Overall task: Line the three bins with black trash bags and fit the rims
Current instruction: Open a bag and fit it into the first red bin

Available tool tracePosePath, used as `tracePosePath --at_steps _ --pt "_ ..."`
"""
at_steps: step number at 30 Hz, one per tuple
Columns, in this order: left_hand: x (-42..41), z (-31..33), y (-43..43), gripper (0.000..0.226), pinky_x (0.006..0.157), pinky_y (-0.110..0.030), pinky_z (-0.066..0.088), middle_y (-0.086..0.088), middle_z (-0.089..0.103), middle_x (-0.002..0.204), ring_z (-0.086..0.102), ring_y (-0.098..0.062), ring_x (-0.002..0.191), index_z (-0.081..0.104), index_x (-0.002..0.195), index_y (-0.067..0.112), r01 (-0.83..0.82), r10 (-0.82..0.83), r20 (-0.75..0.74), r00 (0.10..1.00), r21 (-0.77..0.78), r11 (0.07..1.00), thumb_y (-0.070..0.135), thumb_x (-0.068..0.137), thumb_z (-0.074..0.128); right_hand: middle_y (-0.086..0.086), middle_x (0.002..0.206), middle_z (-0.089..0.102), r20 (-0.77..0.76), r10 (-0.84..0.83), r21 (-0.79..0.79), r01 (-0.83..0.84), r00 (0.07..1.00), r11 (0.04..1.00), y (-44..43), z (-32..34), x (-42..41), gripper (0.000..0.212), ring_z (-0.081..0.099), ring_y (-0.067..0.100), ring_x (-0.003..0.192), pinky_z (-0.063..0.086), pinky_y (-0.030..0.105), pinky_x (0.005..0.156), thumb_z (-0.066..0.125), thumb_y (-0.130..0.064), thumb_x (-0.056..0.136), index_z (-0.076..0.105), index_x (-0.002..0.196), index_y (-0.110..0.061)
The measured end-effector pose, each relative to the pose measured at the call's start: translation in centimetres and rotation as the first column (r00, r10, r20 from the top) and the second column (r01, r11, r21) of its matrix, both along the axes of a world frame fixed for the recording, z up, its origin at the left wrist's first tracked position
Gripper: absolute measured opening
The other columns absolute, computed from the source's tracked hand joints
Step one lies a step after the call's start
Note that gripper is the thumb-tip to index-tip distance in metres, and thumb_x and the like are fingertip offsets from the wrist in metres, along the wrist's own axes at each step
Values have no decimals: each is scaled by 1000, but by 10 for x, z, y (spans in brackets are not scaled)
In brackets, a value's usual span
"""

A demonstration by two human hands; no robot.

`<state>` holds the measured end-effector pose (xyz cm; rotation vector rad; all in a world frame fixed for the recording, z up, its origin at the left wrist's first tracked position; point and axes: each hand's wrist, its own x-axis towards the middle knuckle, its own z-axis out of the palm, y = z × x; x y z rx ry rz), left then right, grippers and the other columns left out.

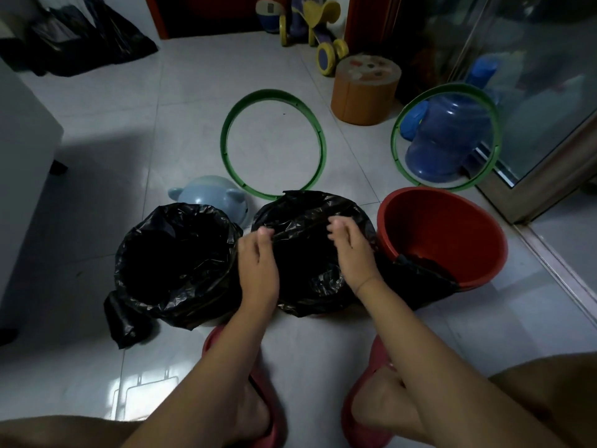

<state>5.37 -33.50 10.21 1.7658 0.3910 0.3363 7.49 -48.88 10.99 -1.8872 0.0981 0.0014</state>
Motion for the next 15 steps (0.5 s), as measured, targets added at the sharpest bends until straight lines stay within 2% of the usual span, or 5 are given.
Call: tracePosePath --at_steps 3,6,9,11,15 --pt "36 7 -14 64 80 -27 46 -7 68 104 62 -22 103 63 112 10 228 -310 -185 933 -364 903 54 98 19 9 127 56 -190 74 276 -19 979 961 9 -4 34 52 56 22 112 43 37 96 21 -49 99 45 135 -19" --pt "64 -6 -20 80 89 -26 38 -6 57 129 51 -23 123 51 134 12 342 -513 -330 792 -457 821 67 91 13 9 136 52 -351 111 336 15 930 942 14 -22 52 65 50 24 120 34 37 93 14 -62 93 38 141 -26" --pt "85 -23 -13 76 97 -30 42 -4 50 139 53 -19 118 46 139 18 313 -507 -349 788 -482 819 68 91 15 12 148 39 -483 24 315 148 875 937 10 -46 59 73 36 30 136 30 40 106 13 -67 90 32 146 -25" --pt "95 -33 -8 78 109 -40 35 -6 45 145 45 -22 130 41 144 20 268 -460 -386 800 -456 849 70 90 16 11 153 32 -548 -107 247 282 830 927 2 -57 65 79 30 30 140 24 45 115 15 -72 87 32 146 -22" --pt "96 -46 -13 82 115 -43 22 -6 33 153 31 -26 140 29 148 22 221 -343 -491 801 -290 931 74 87 16 12 151 35 -616 -236 221 452 752 865 -2 -61 71 82 33 29 138 24 46 115 17 -73 86 37 144 -18"
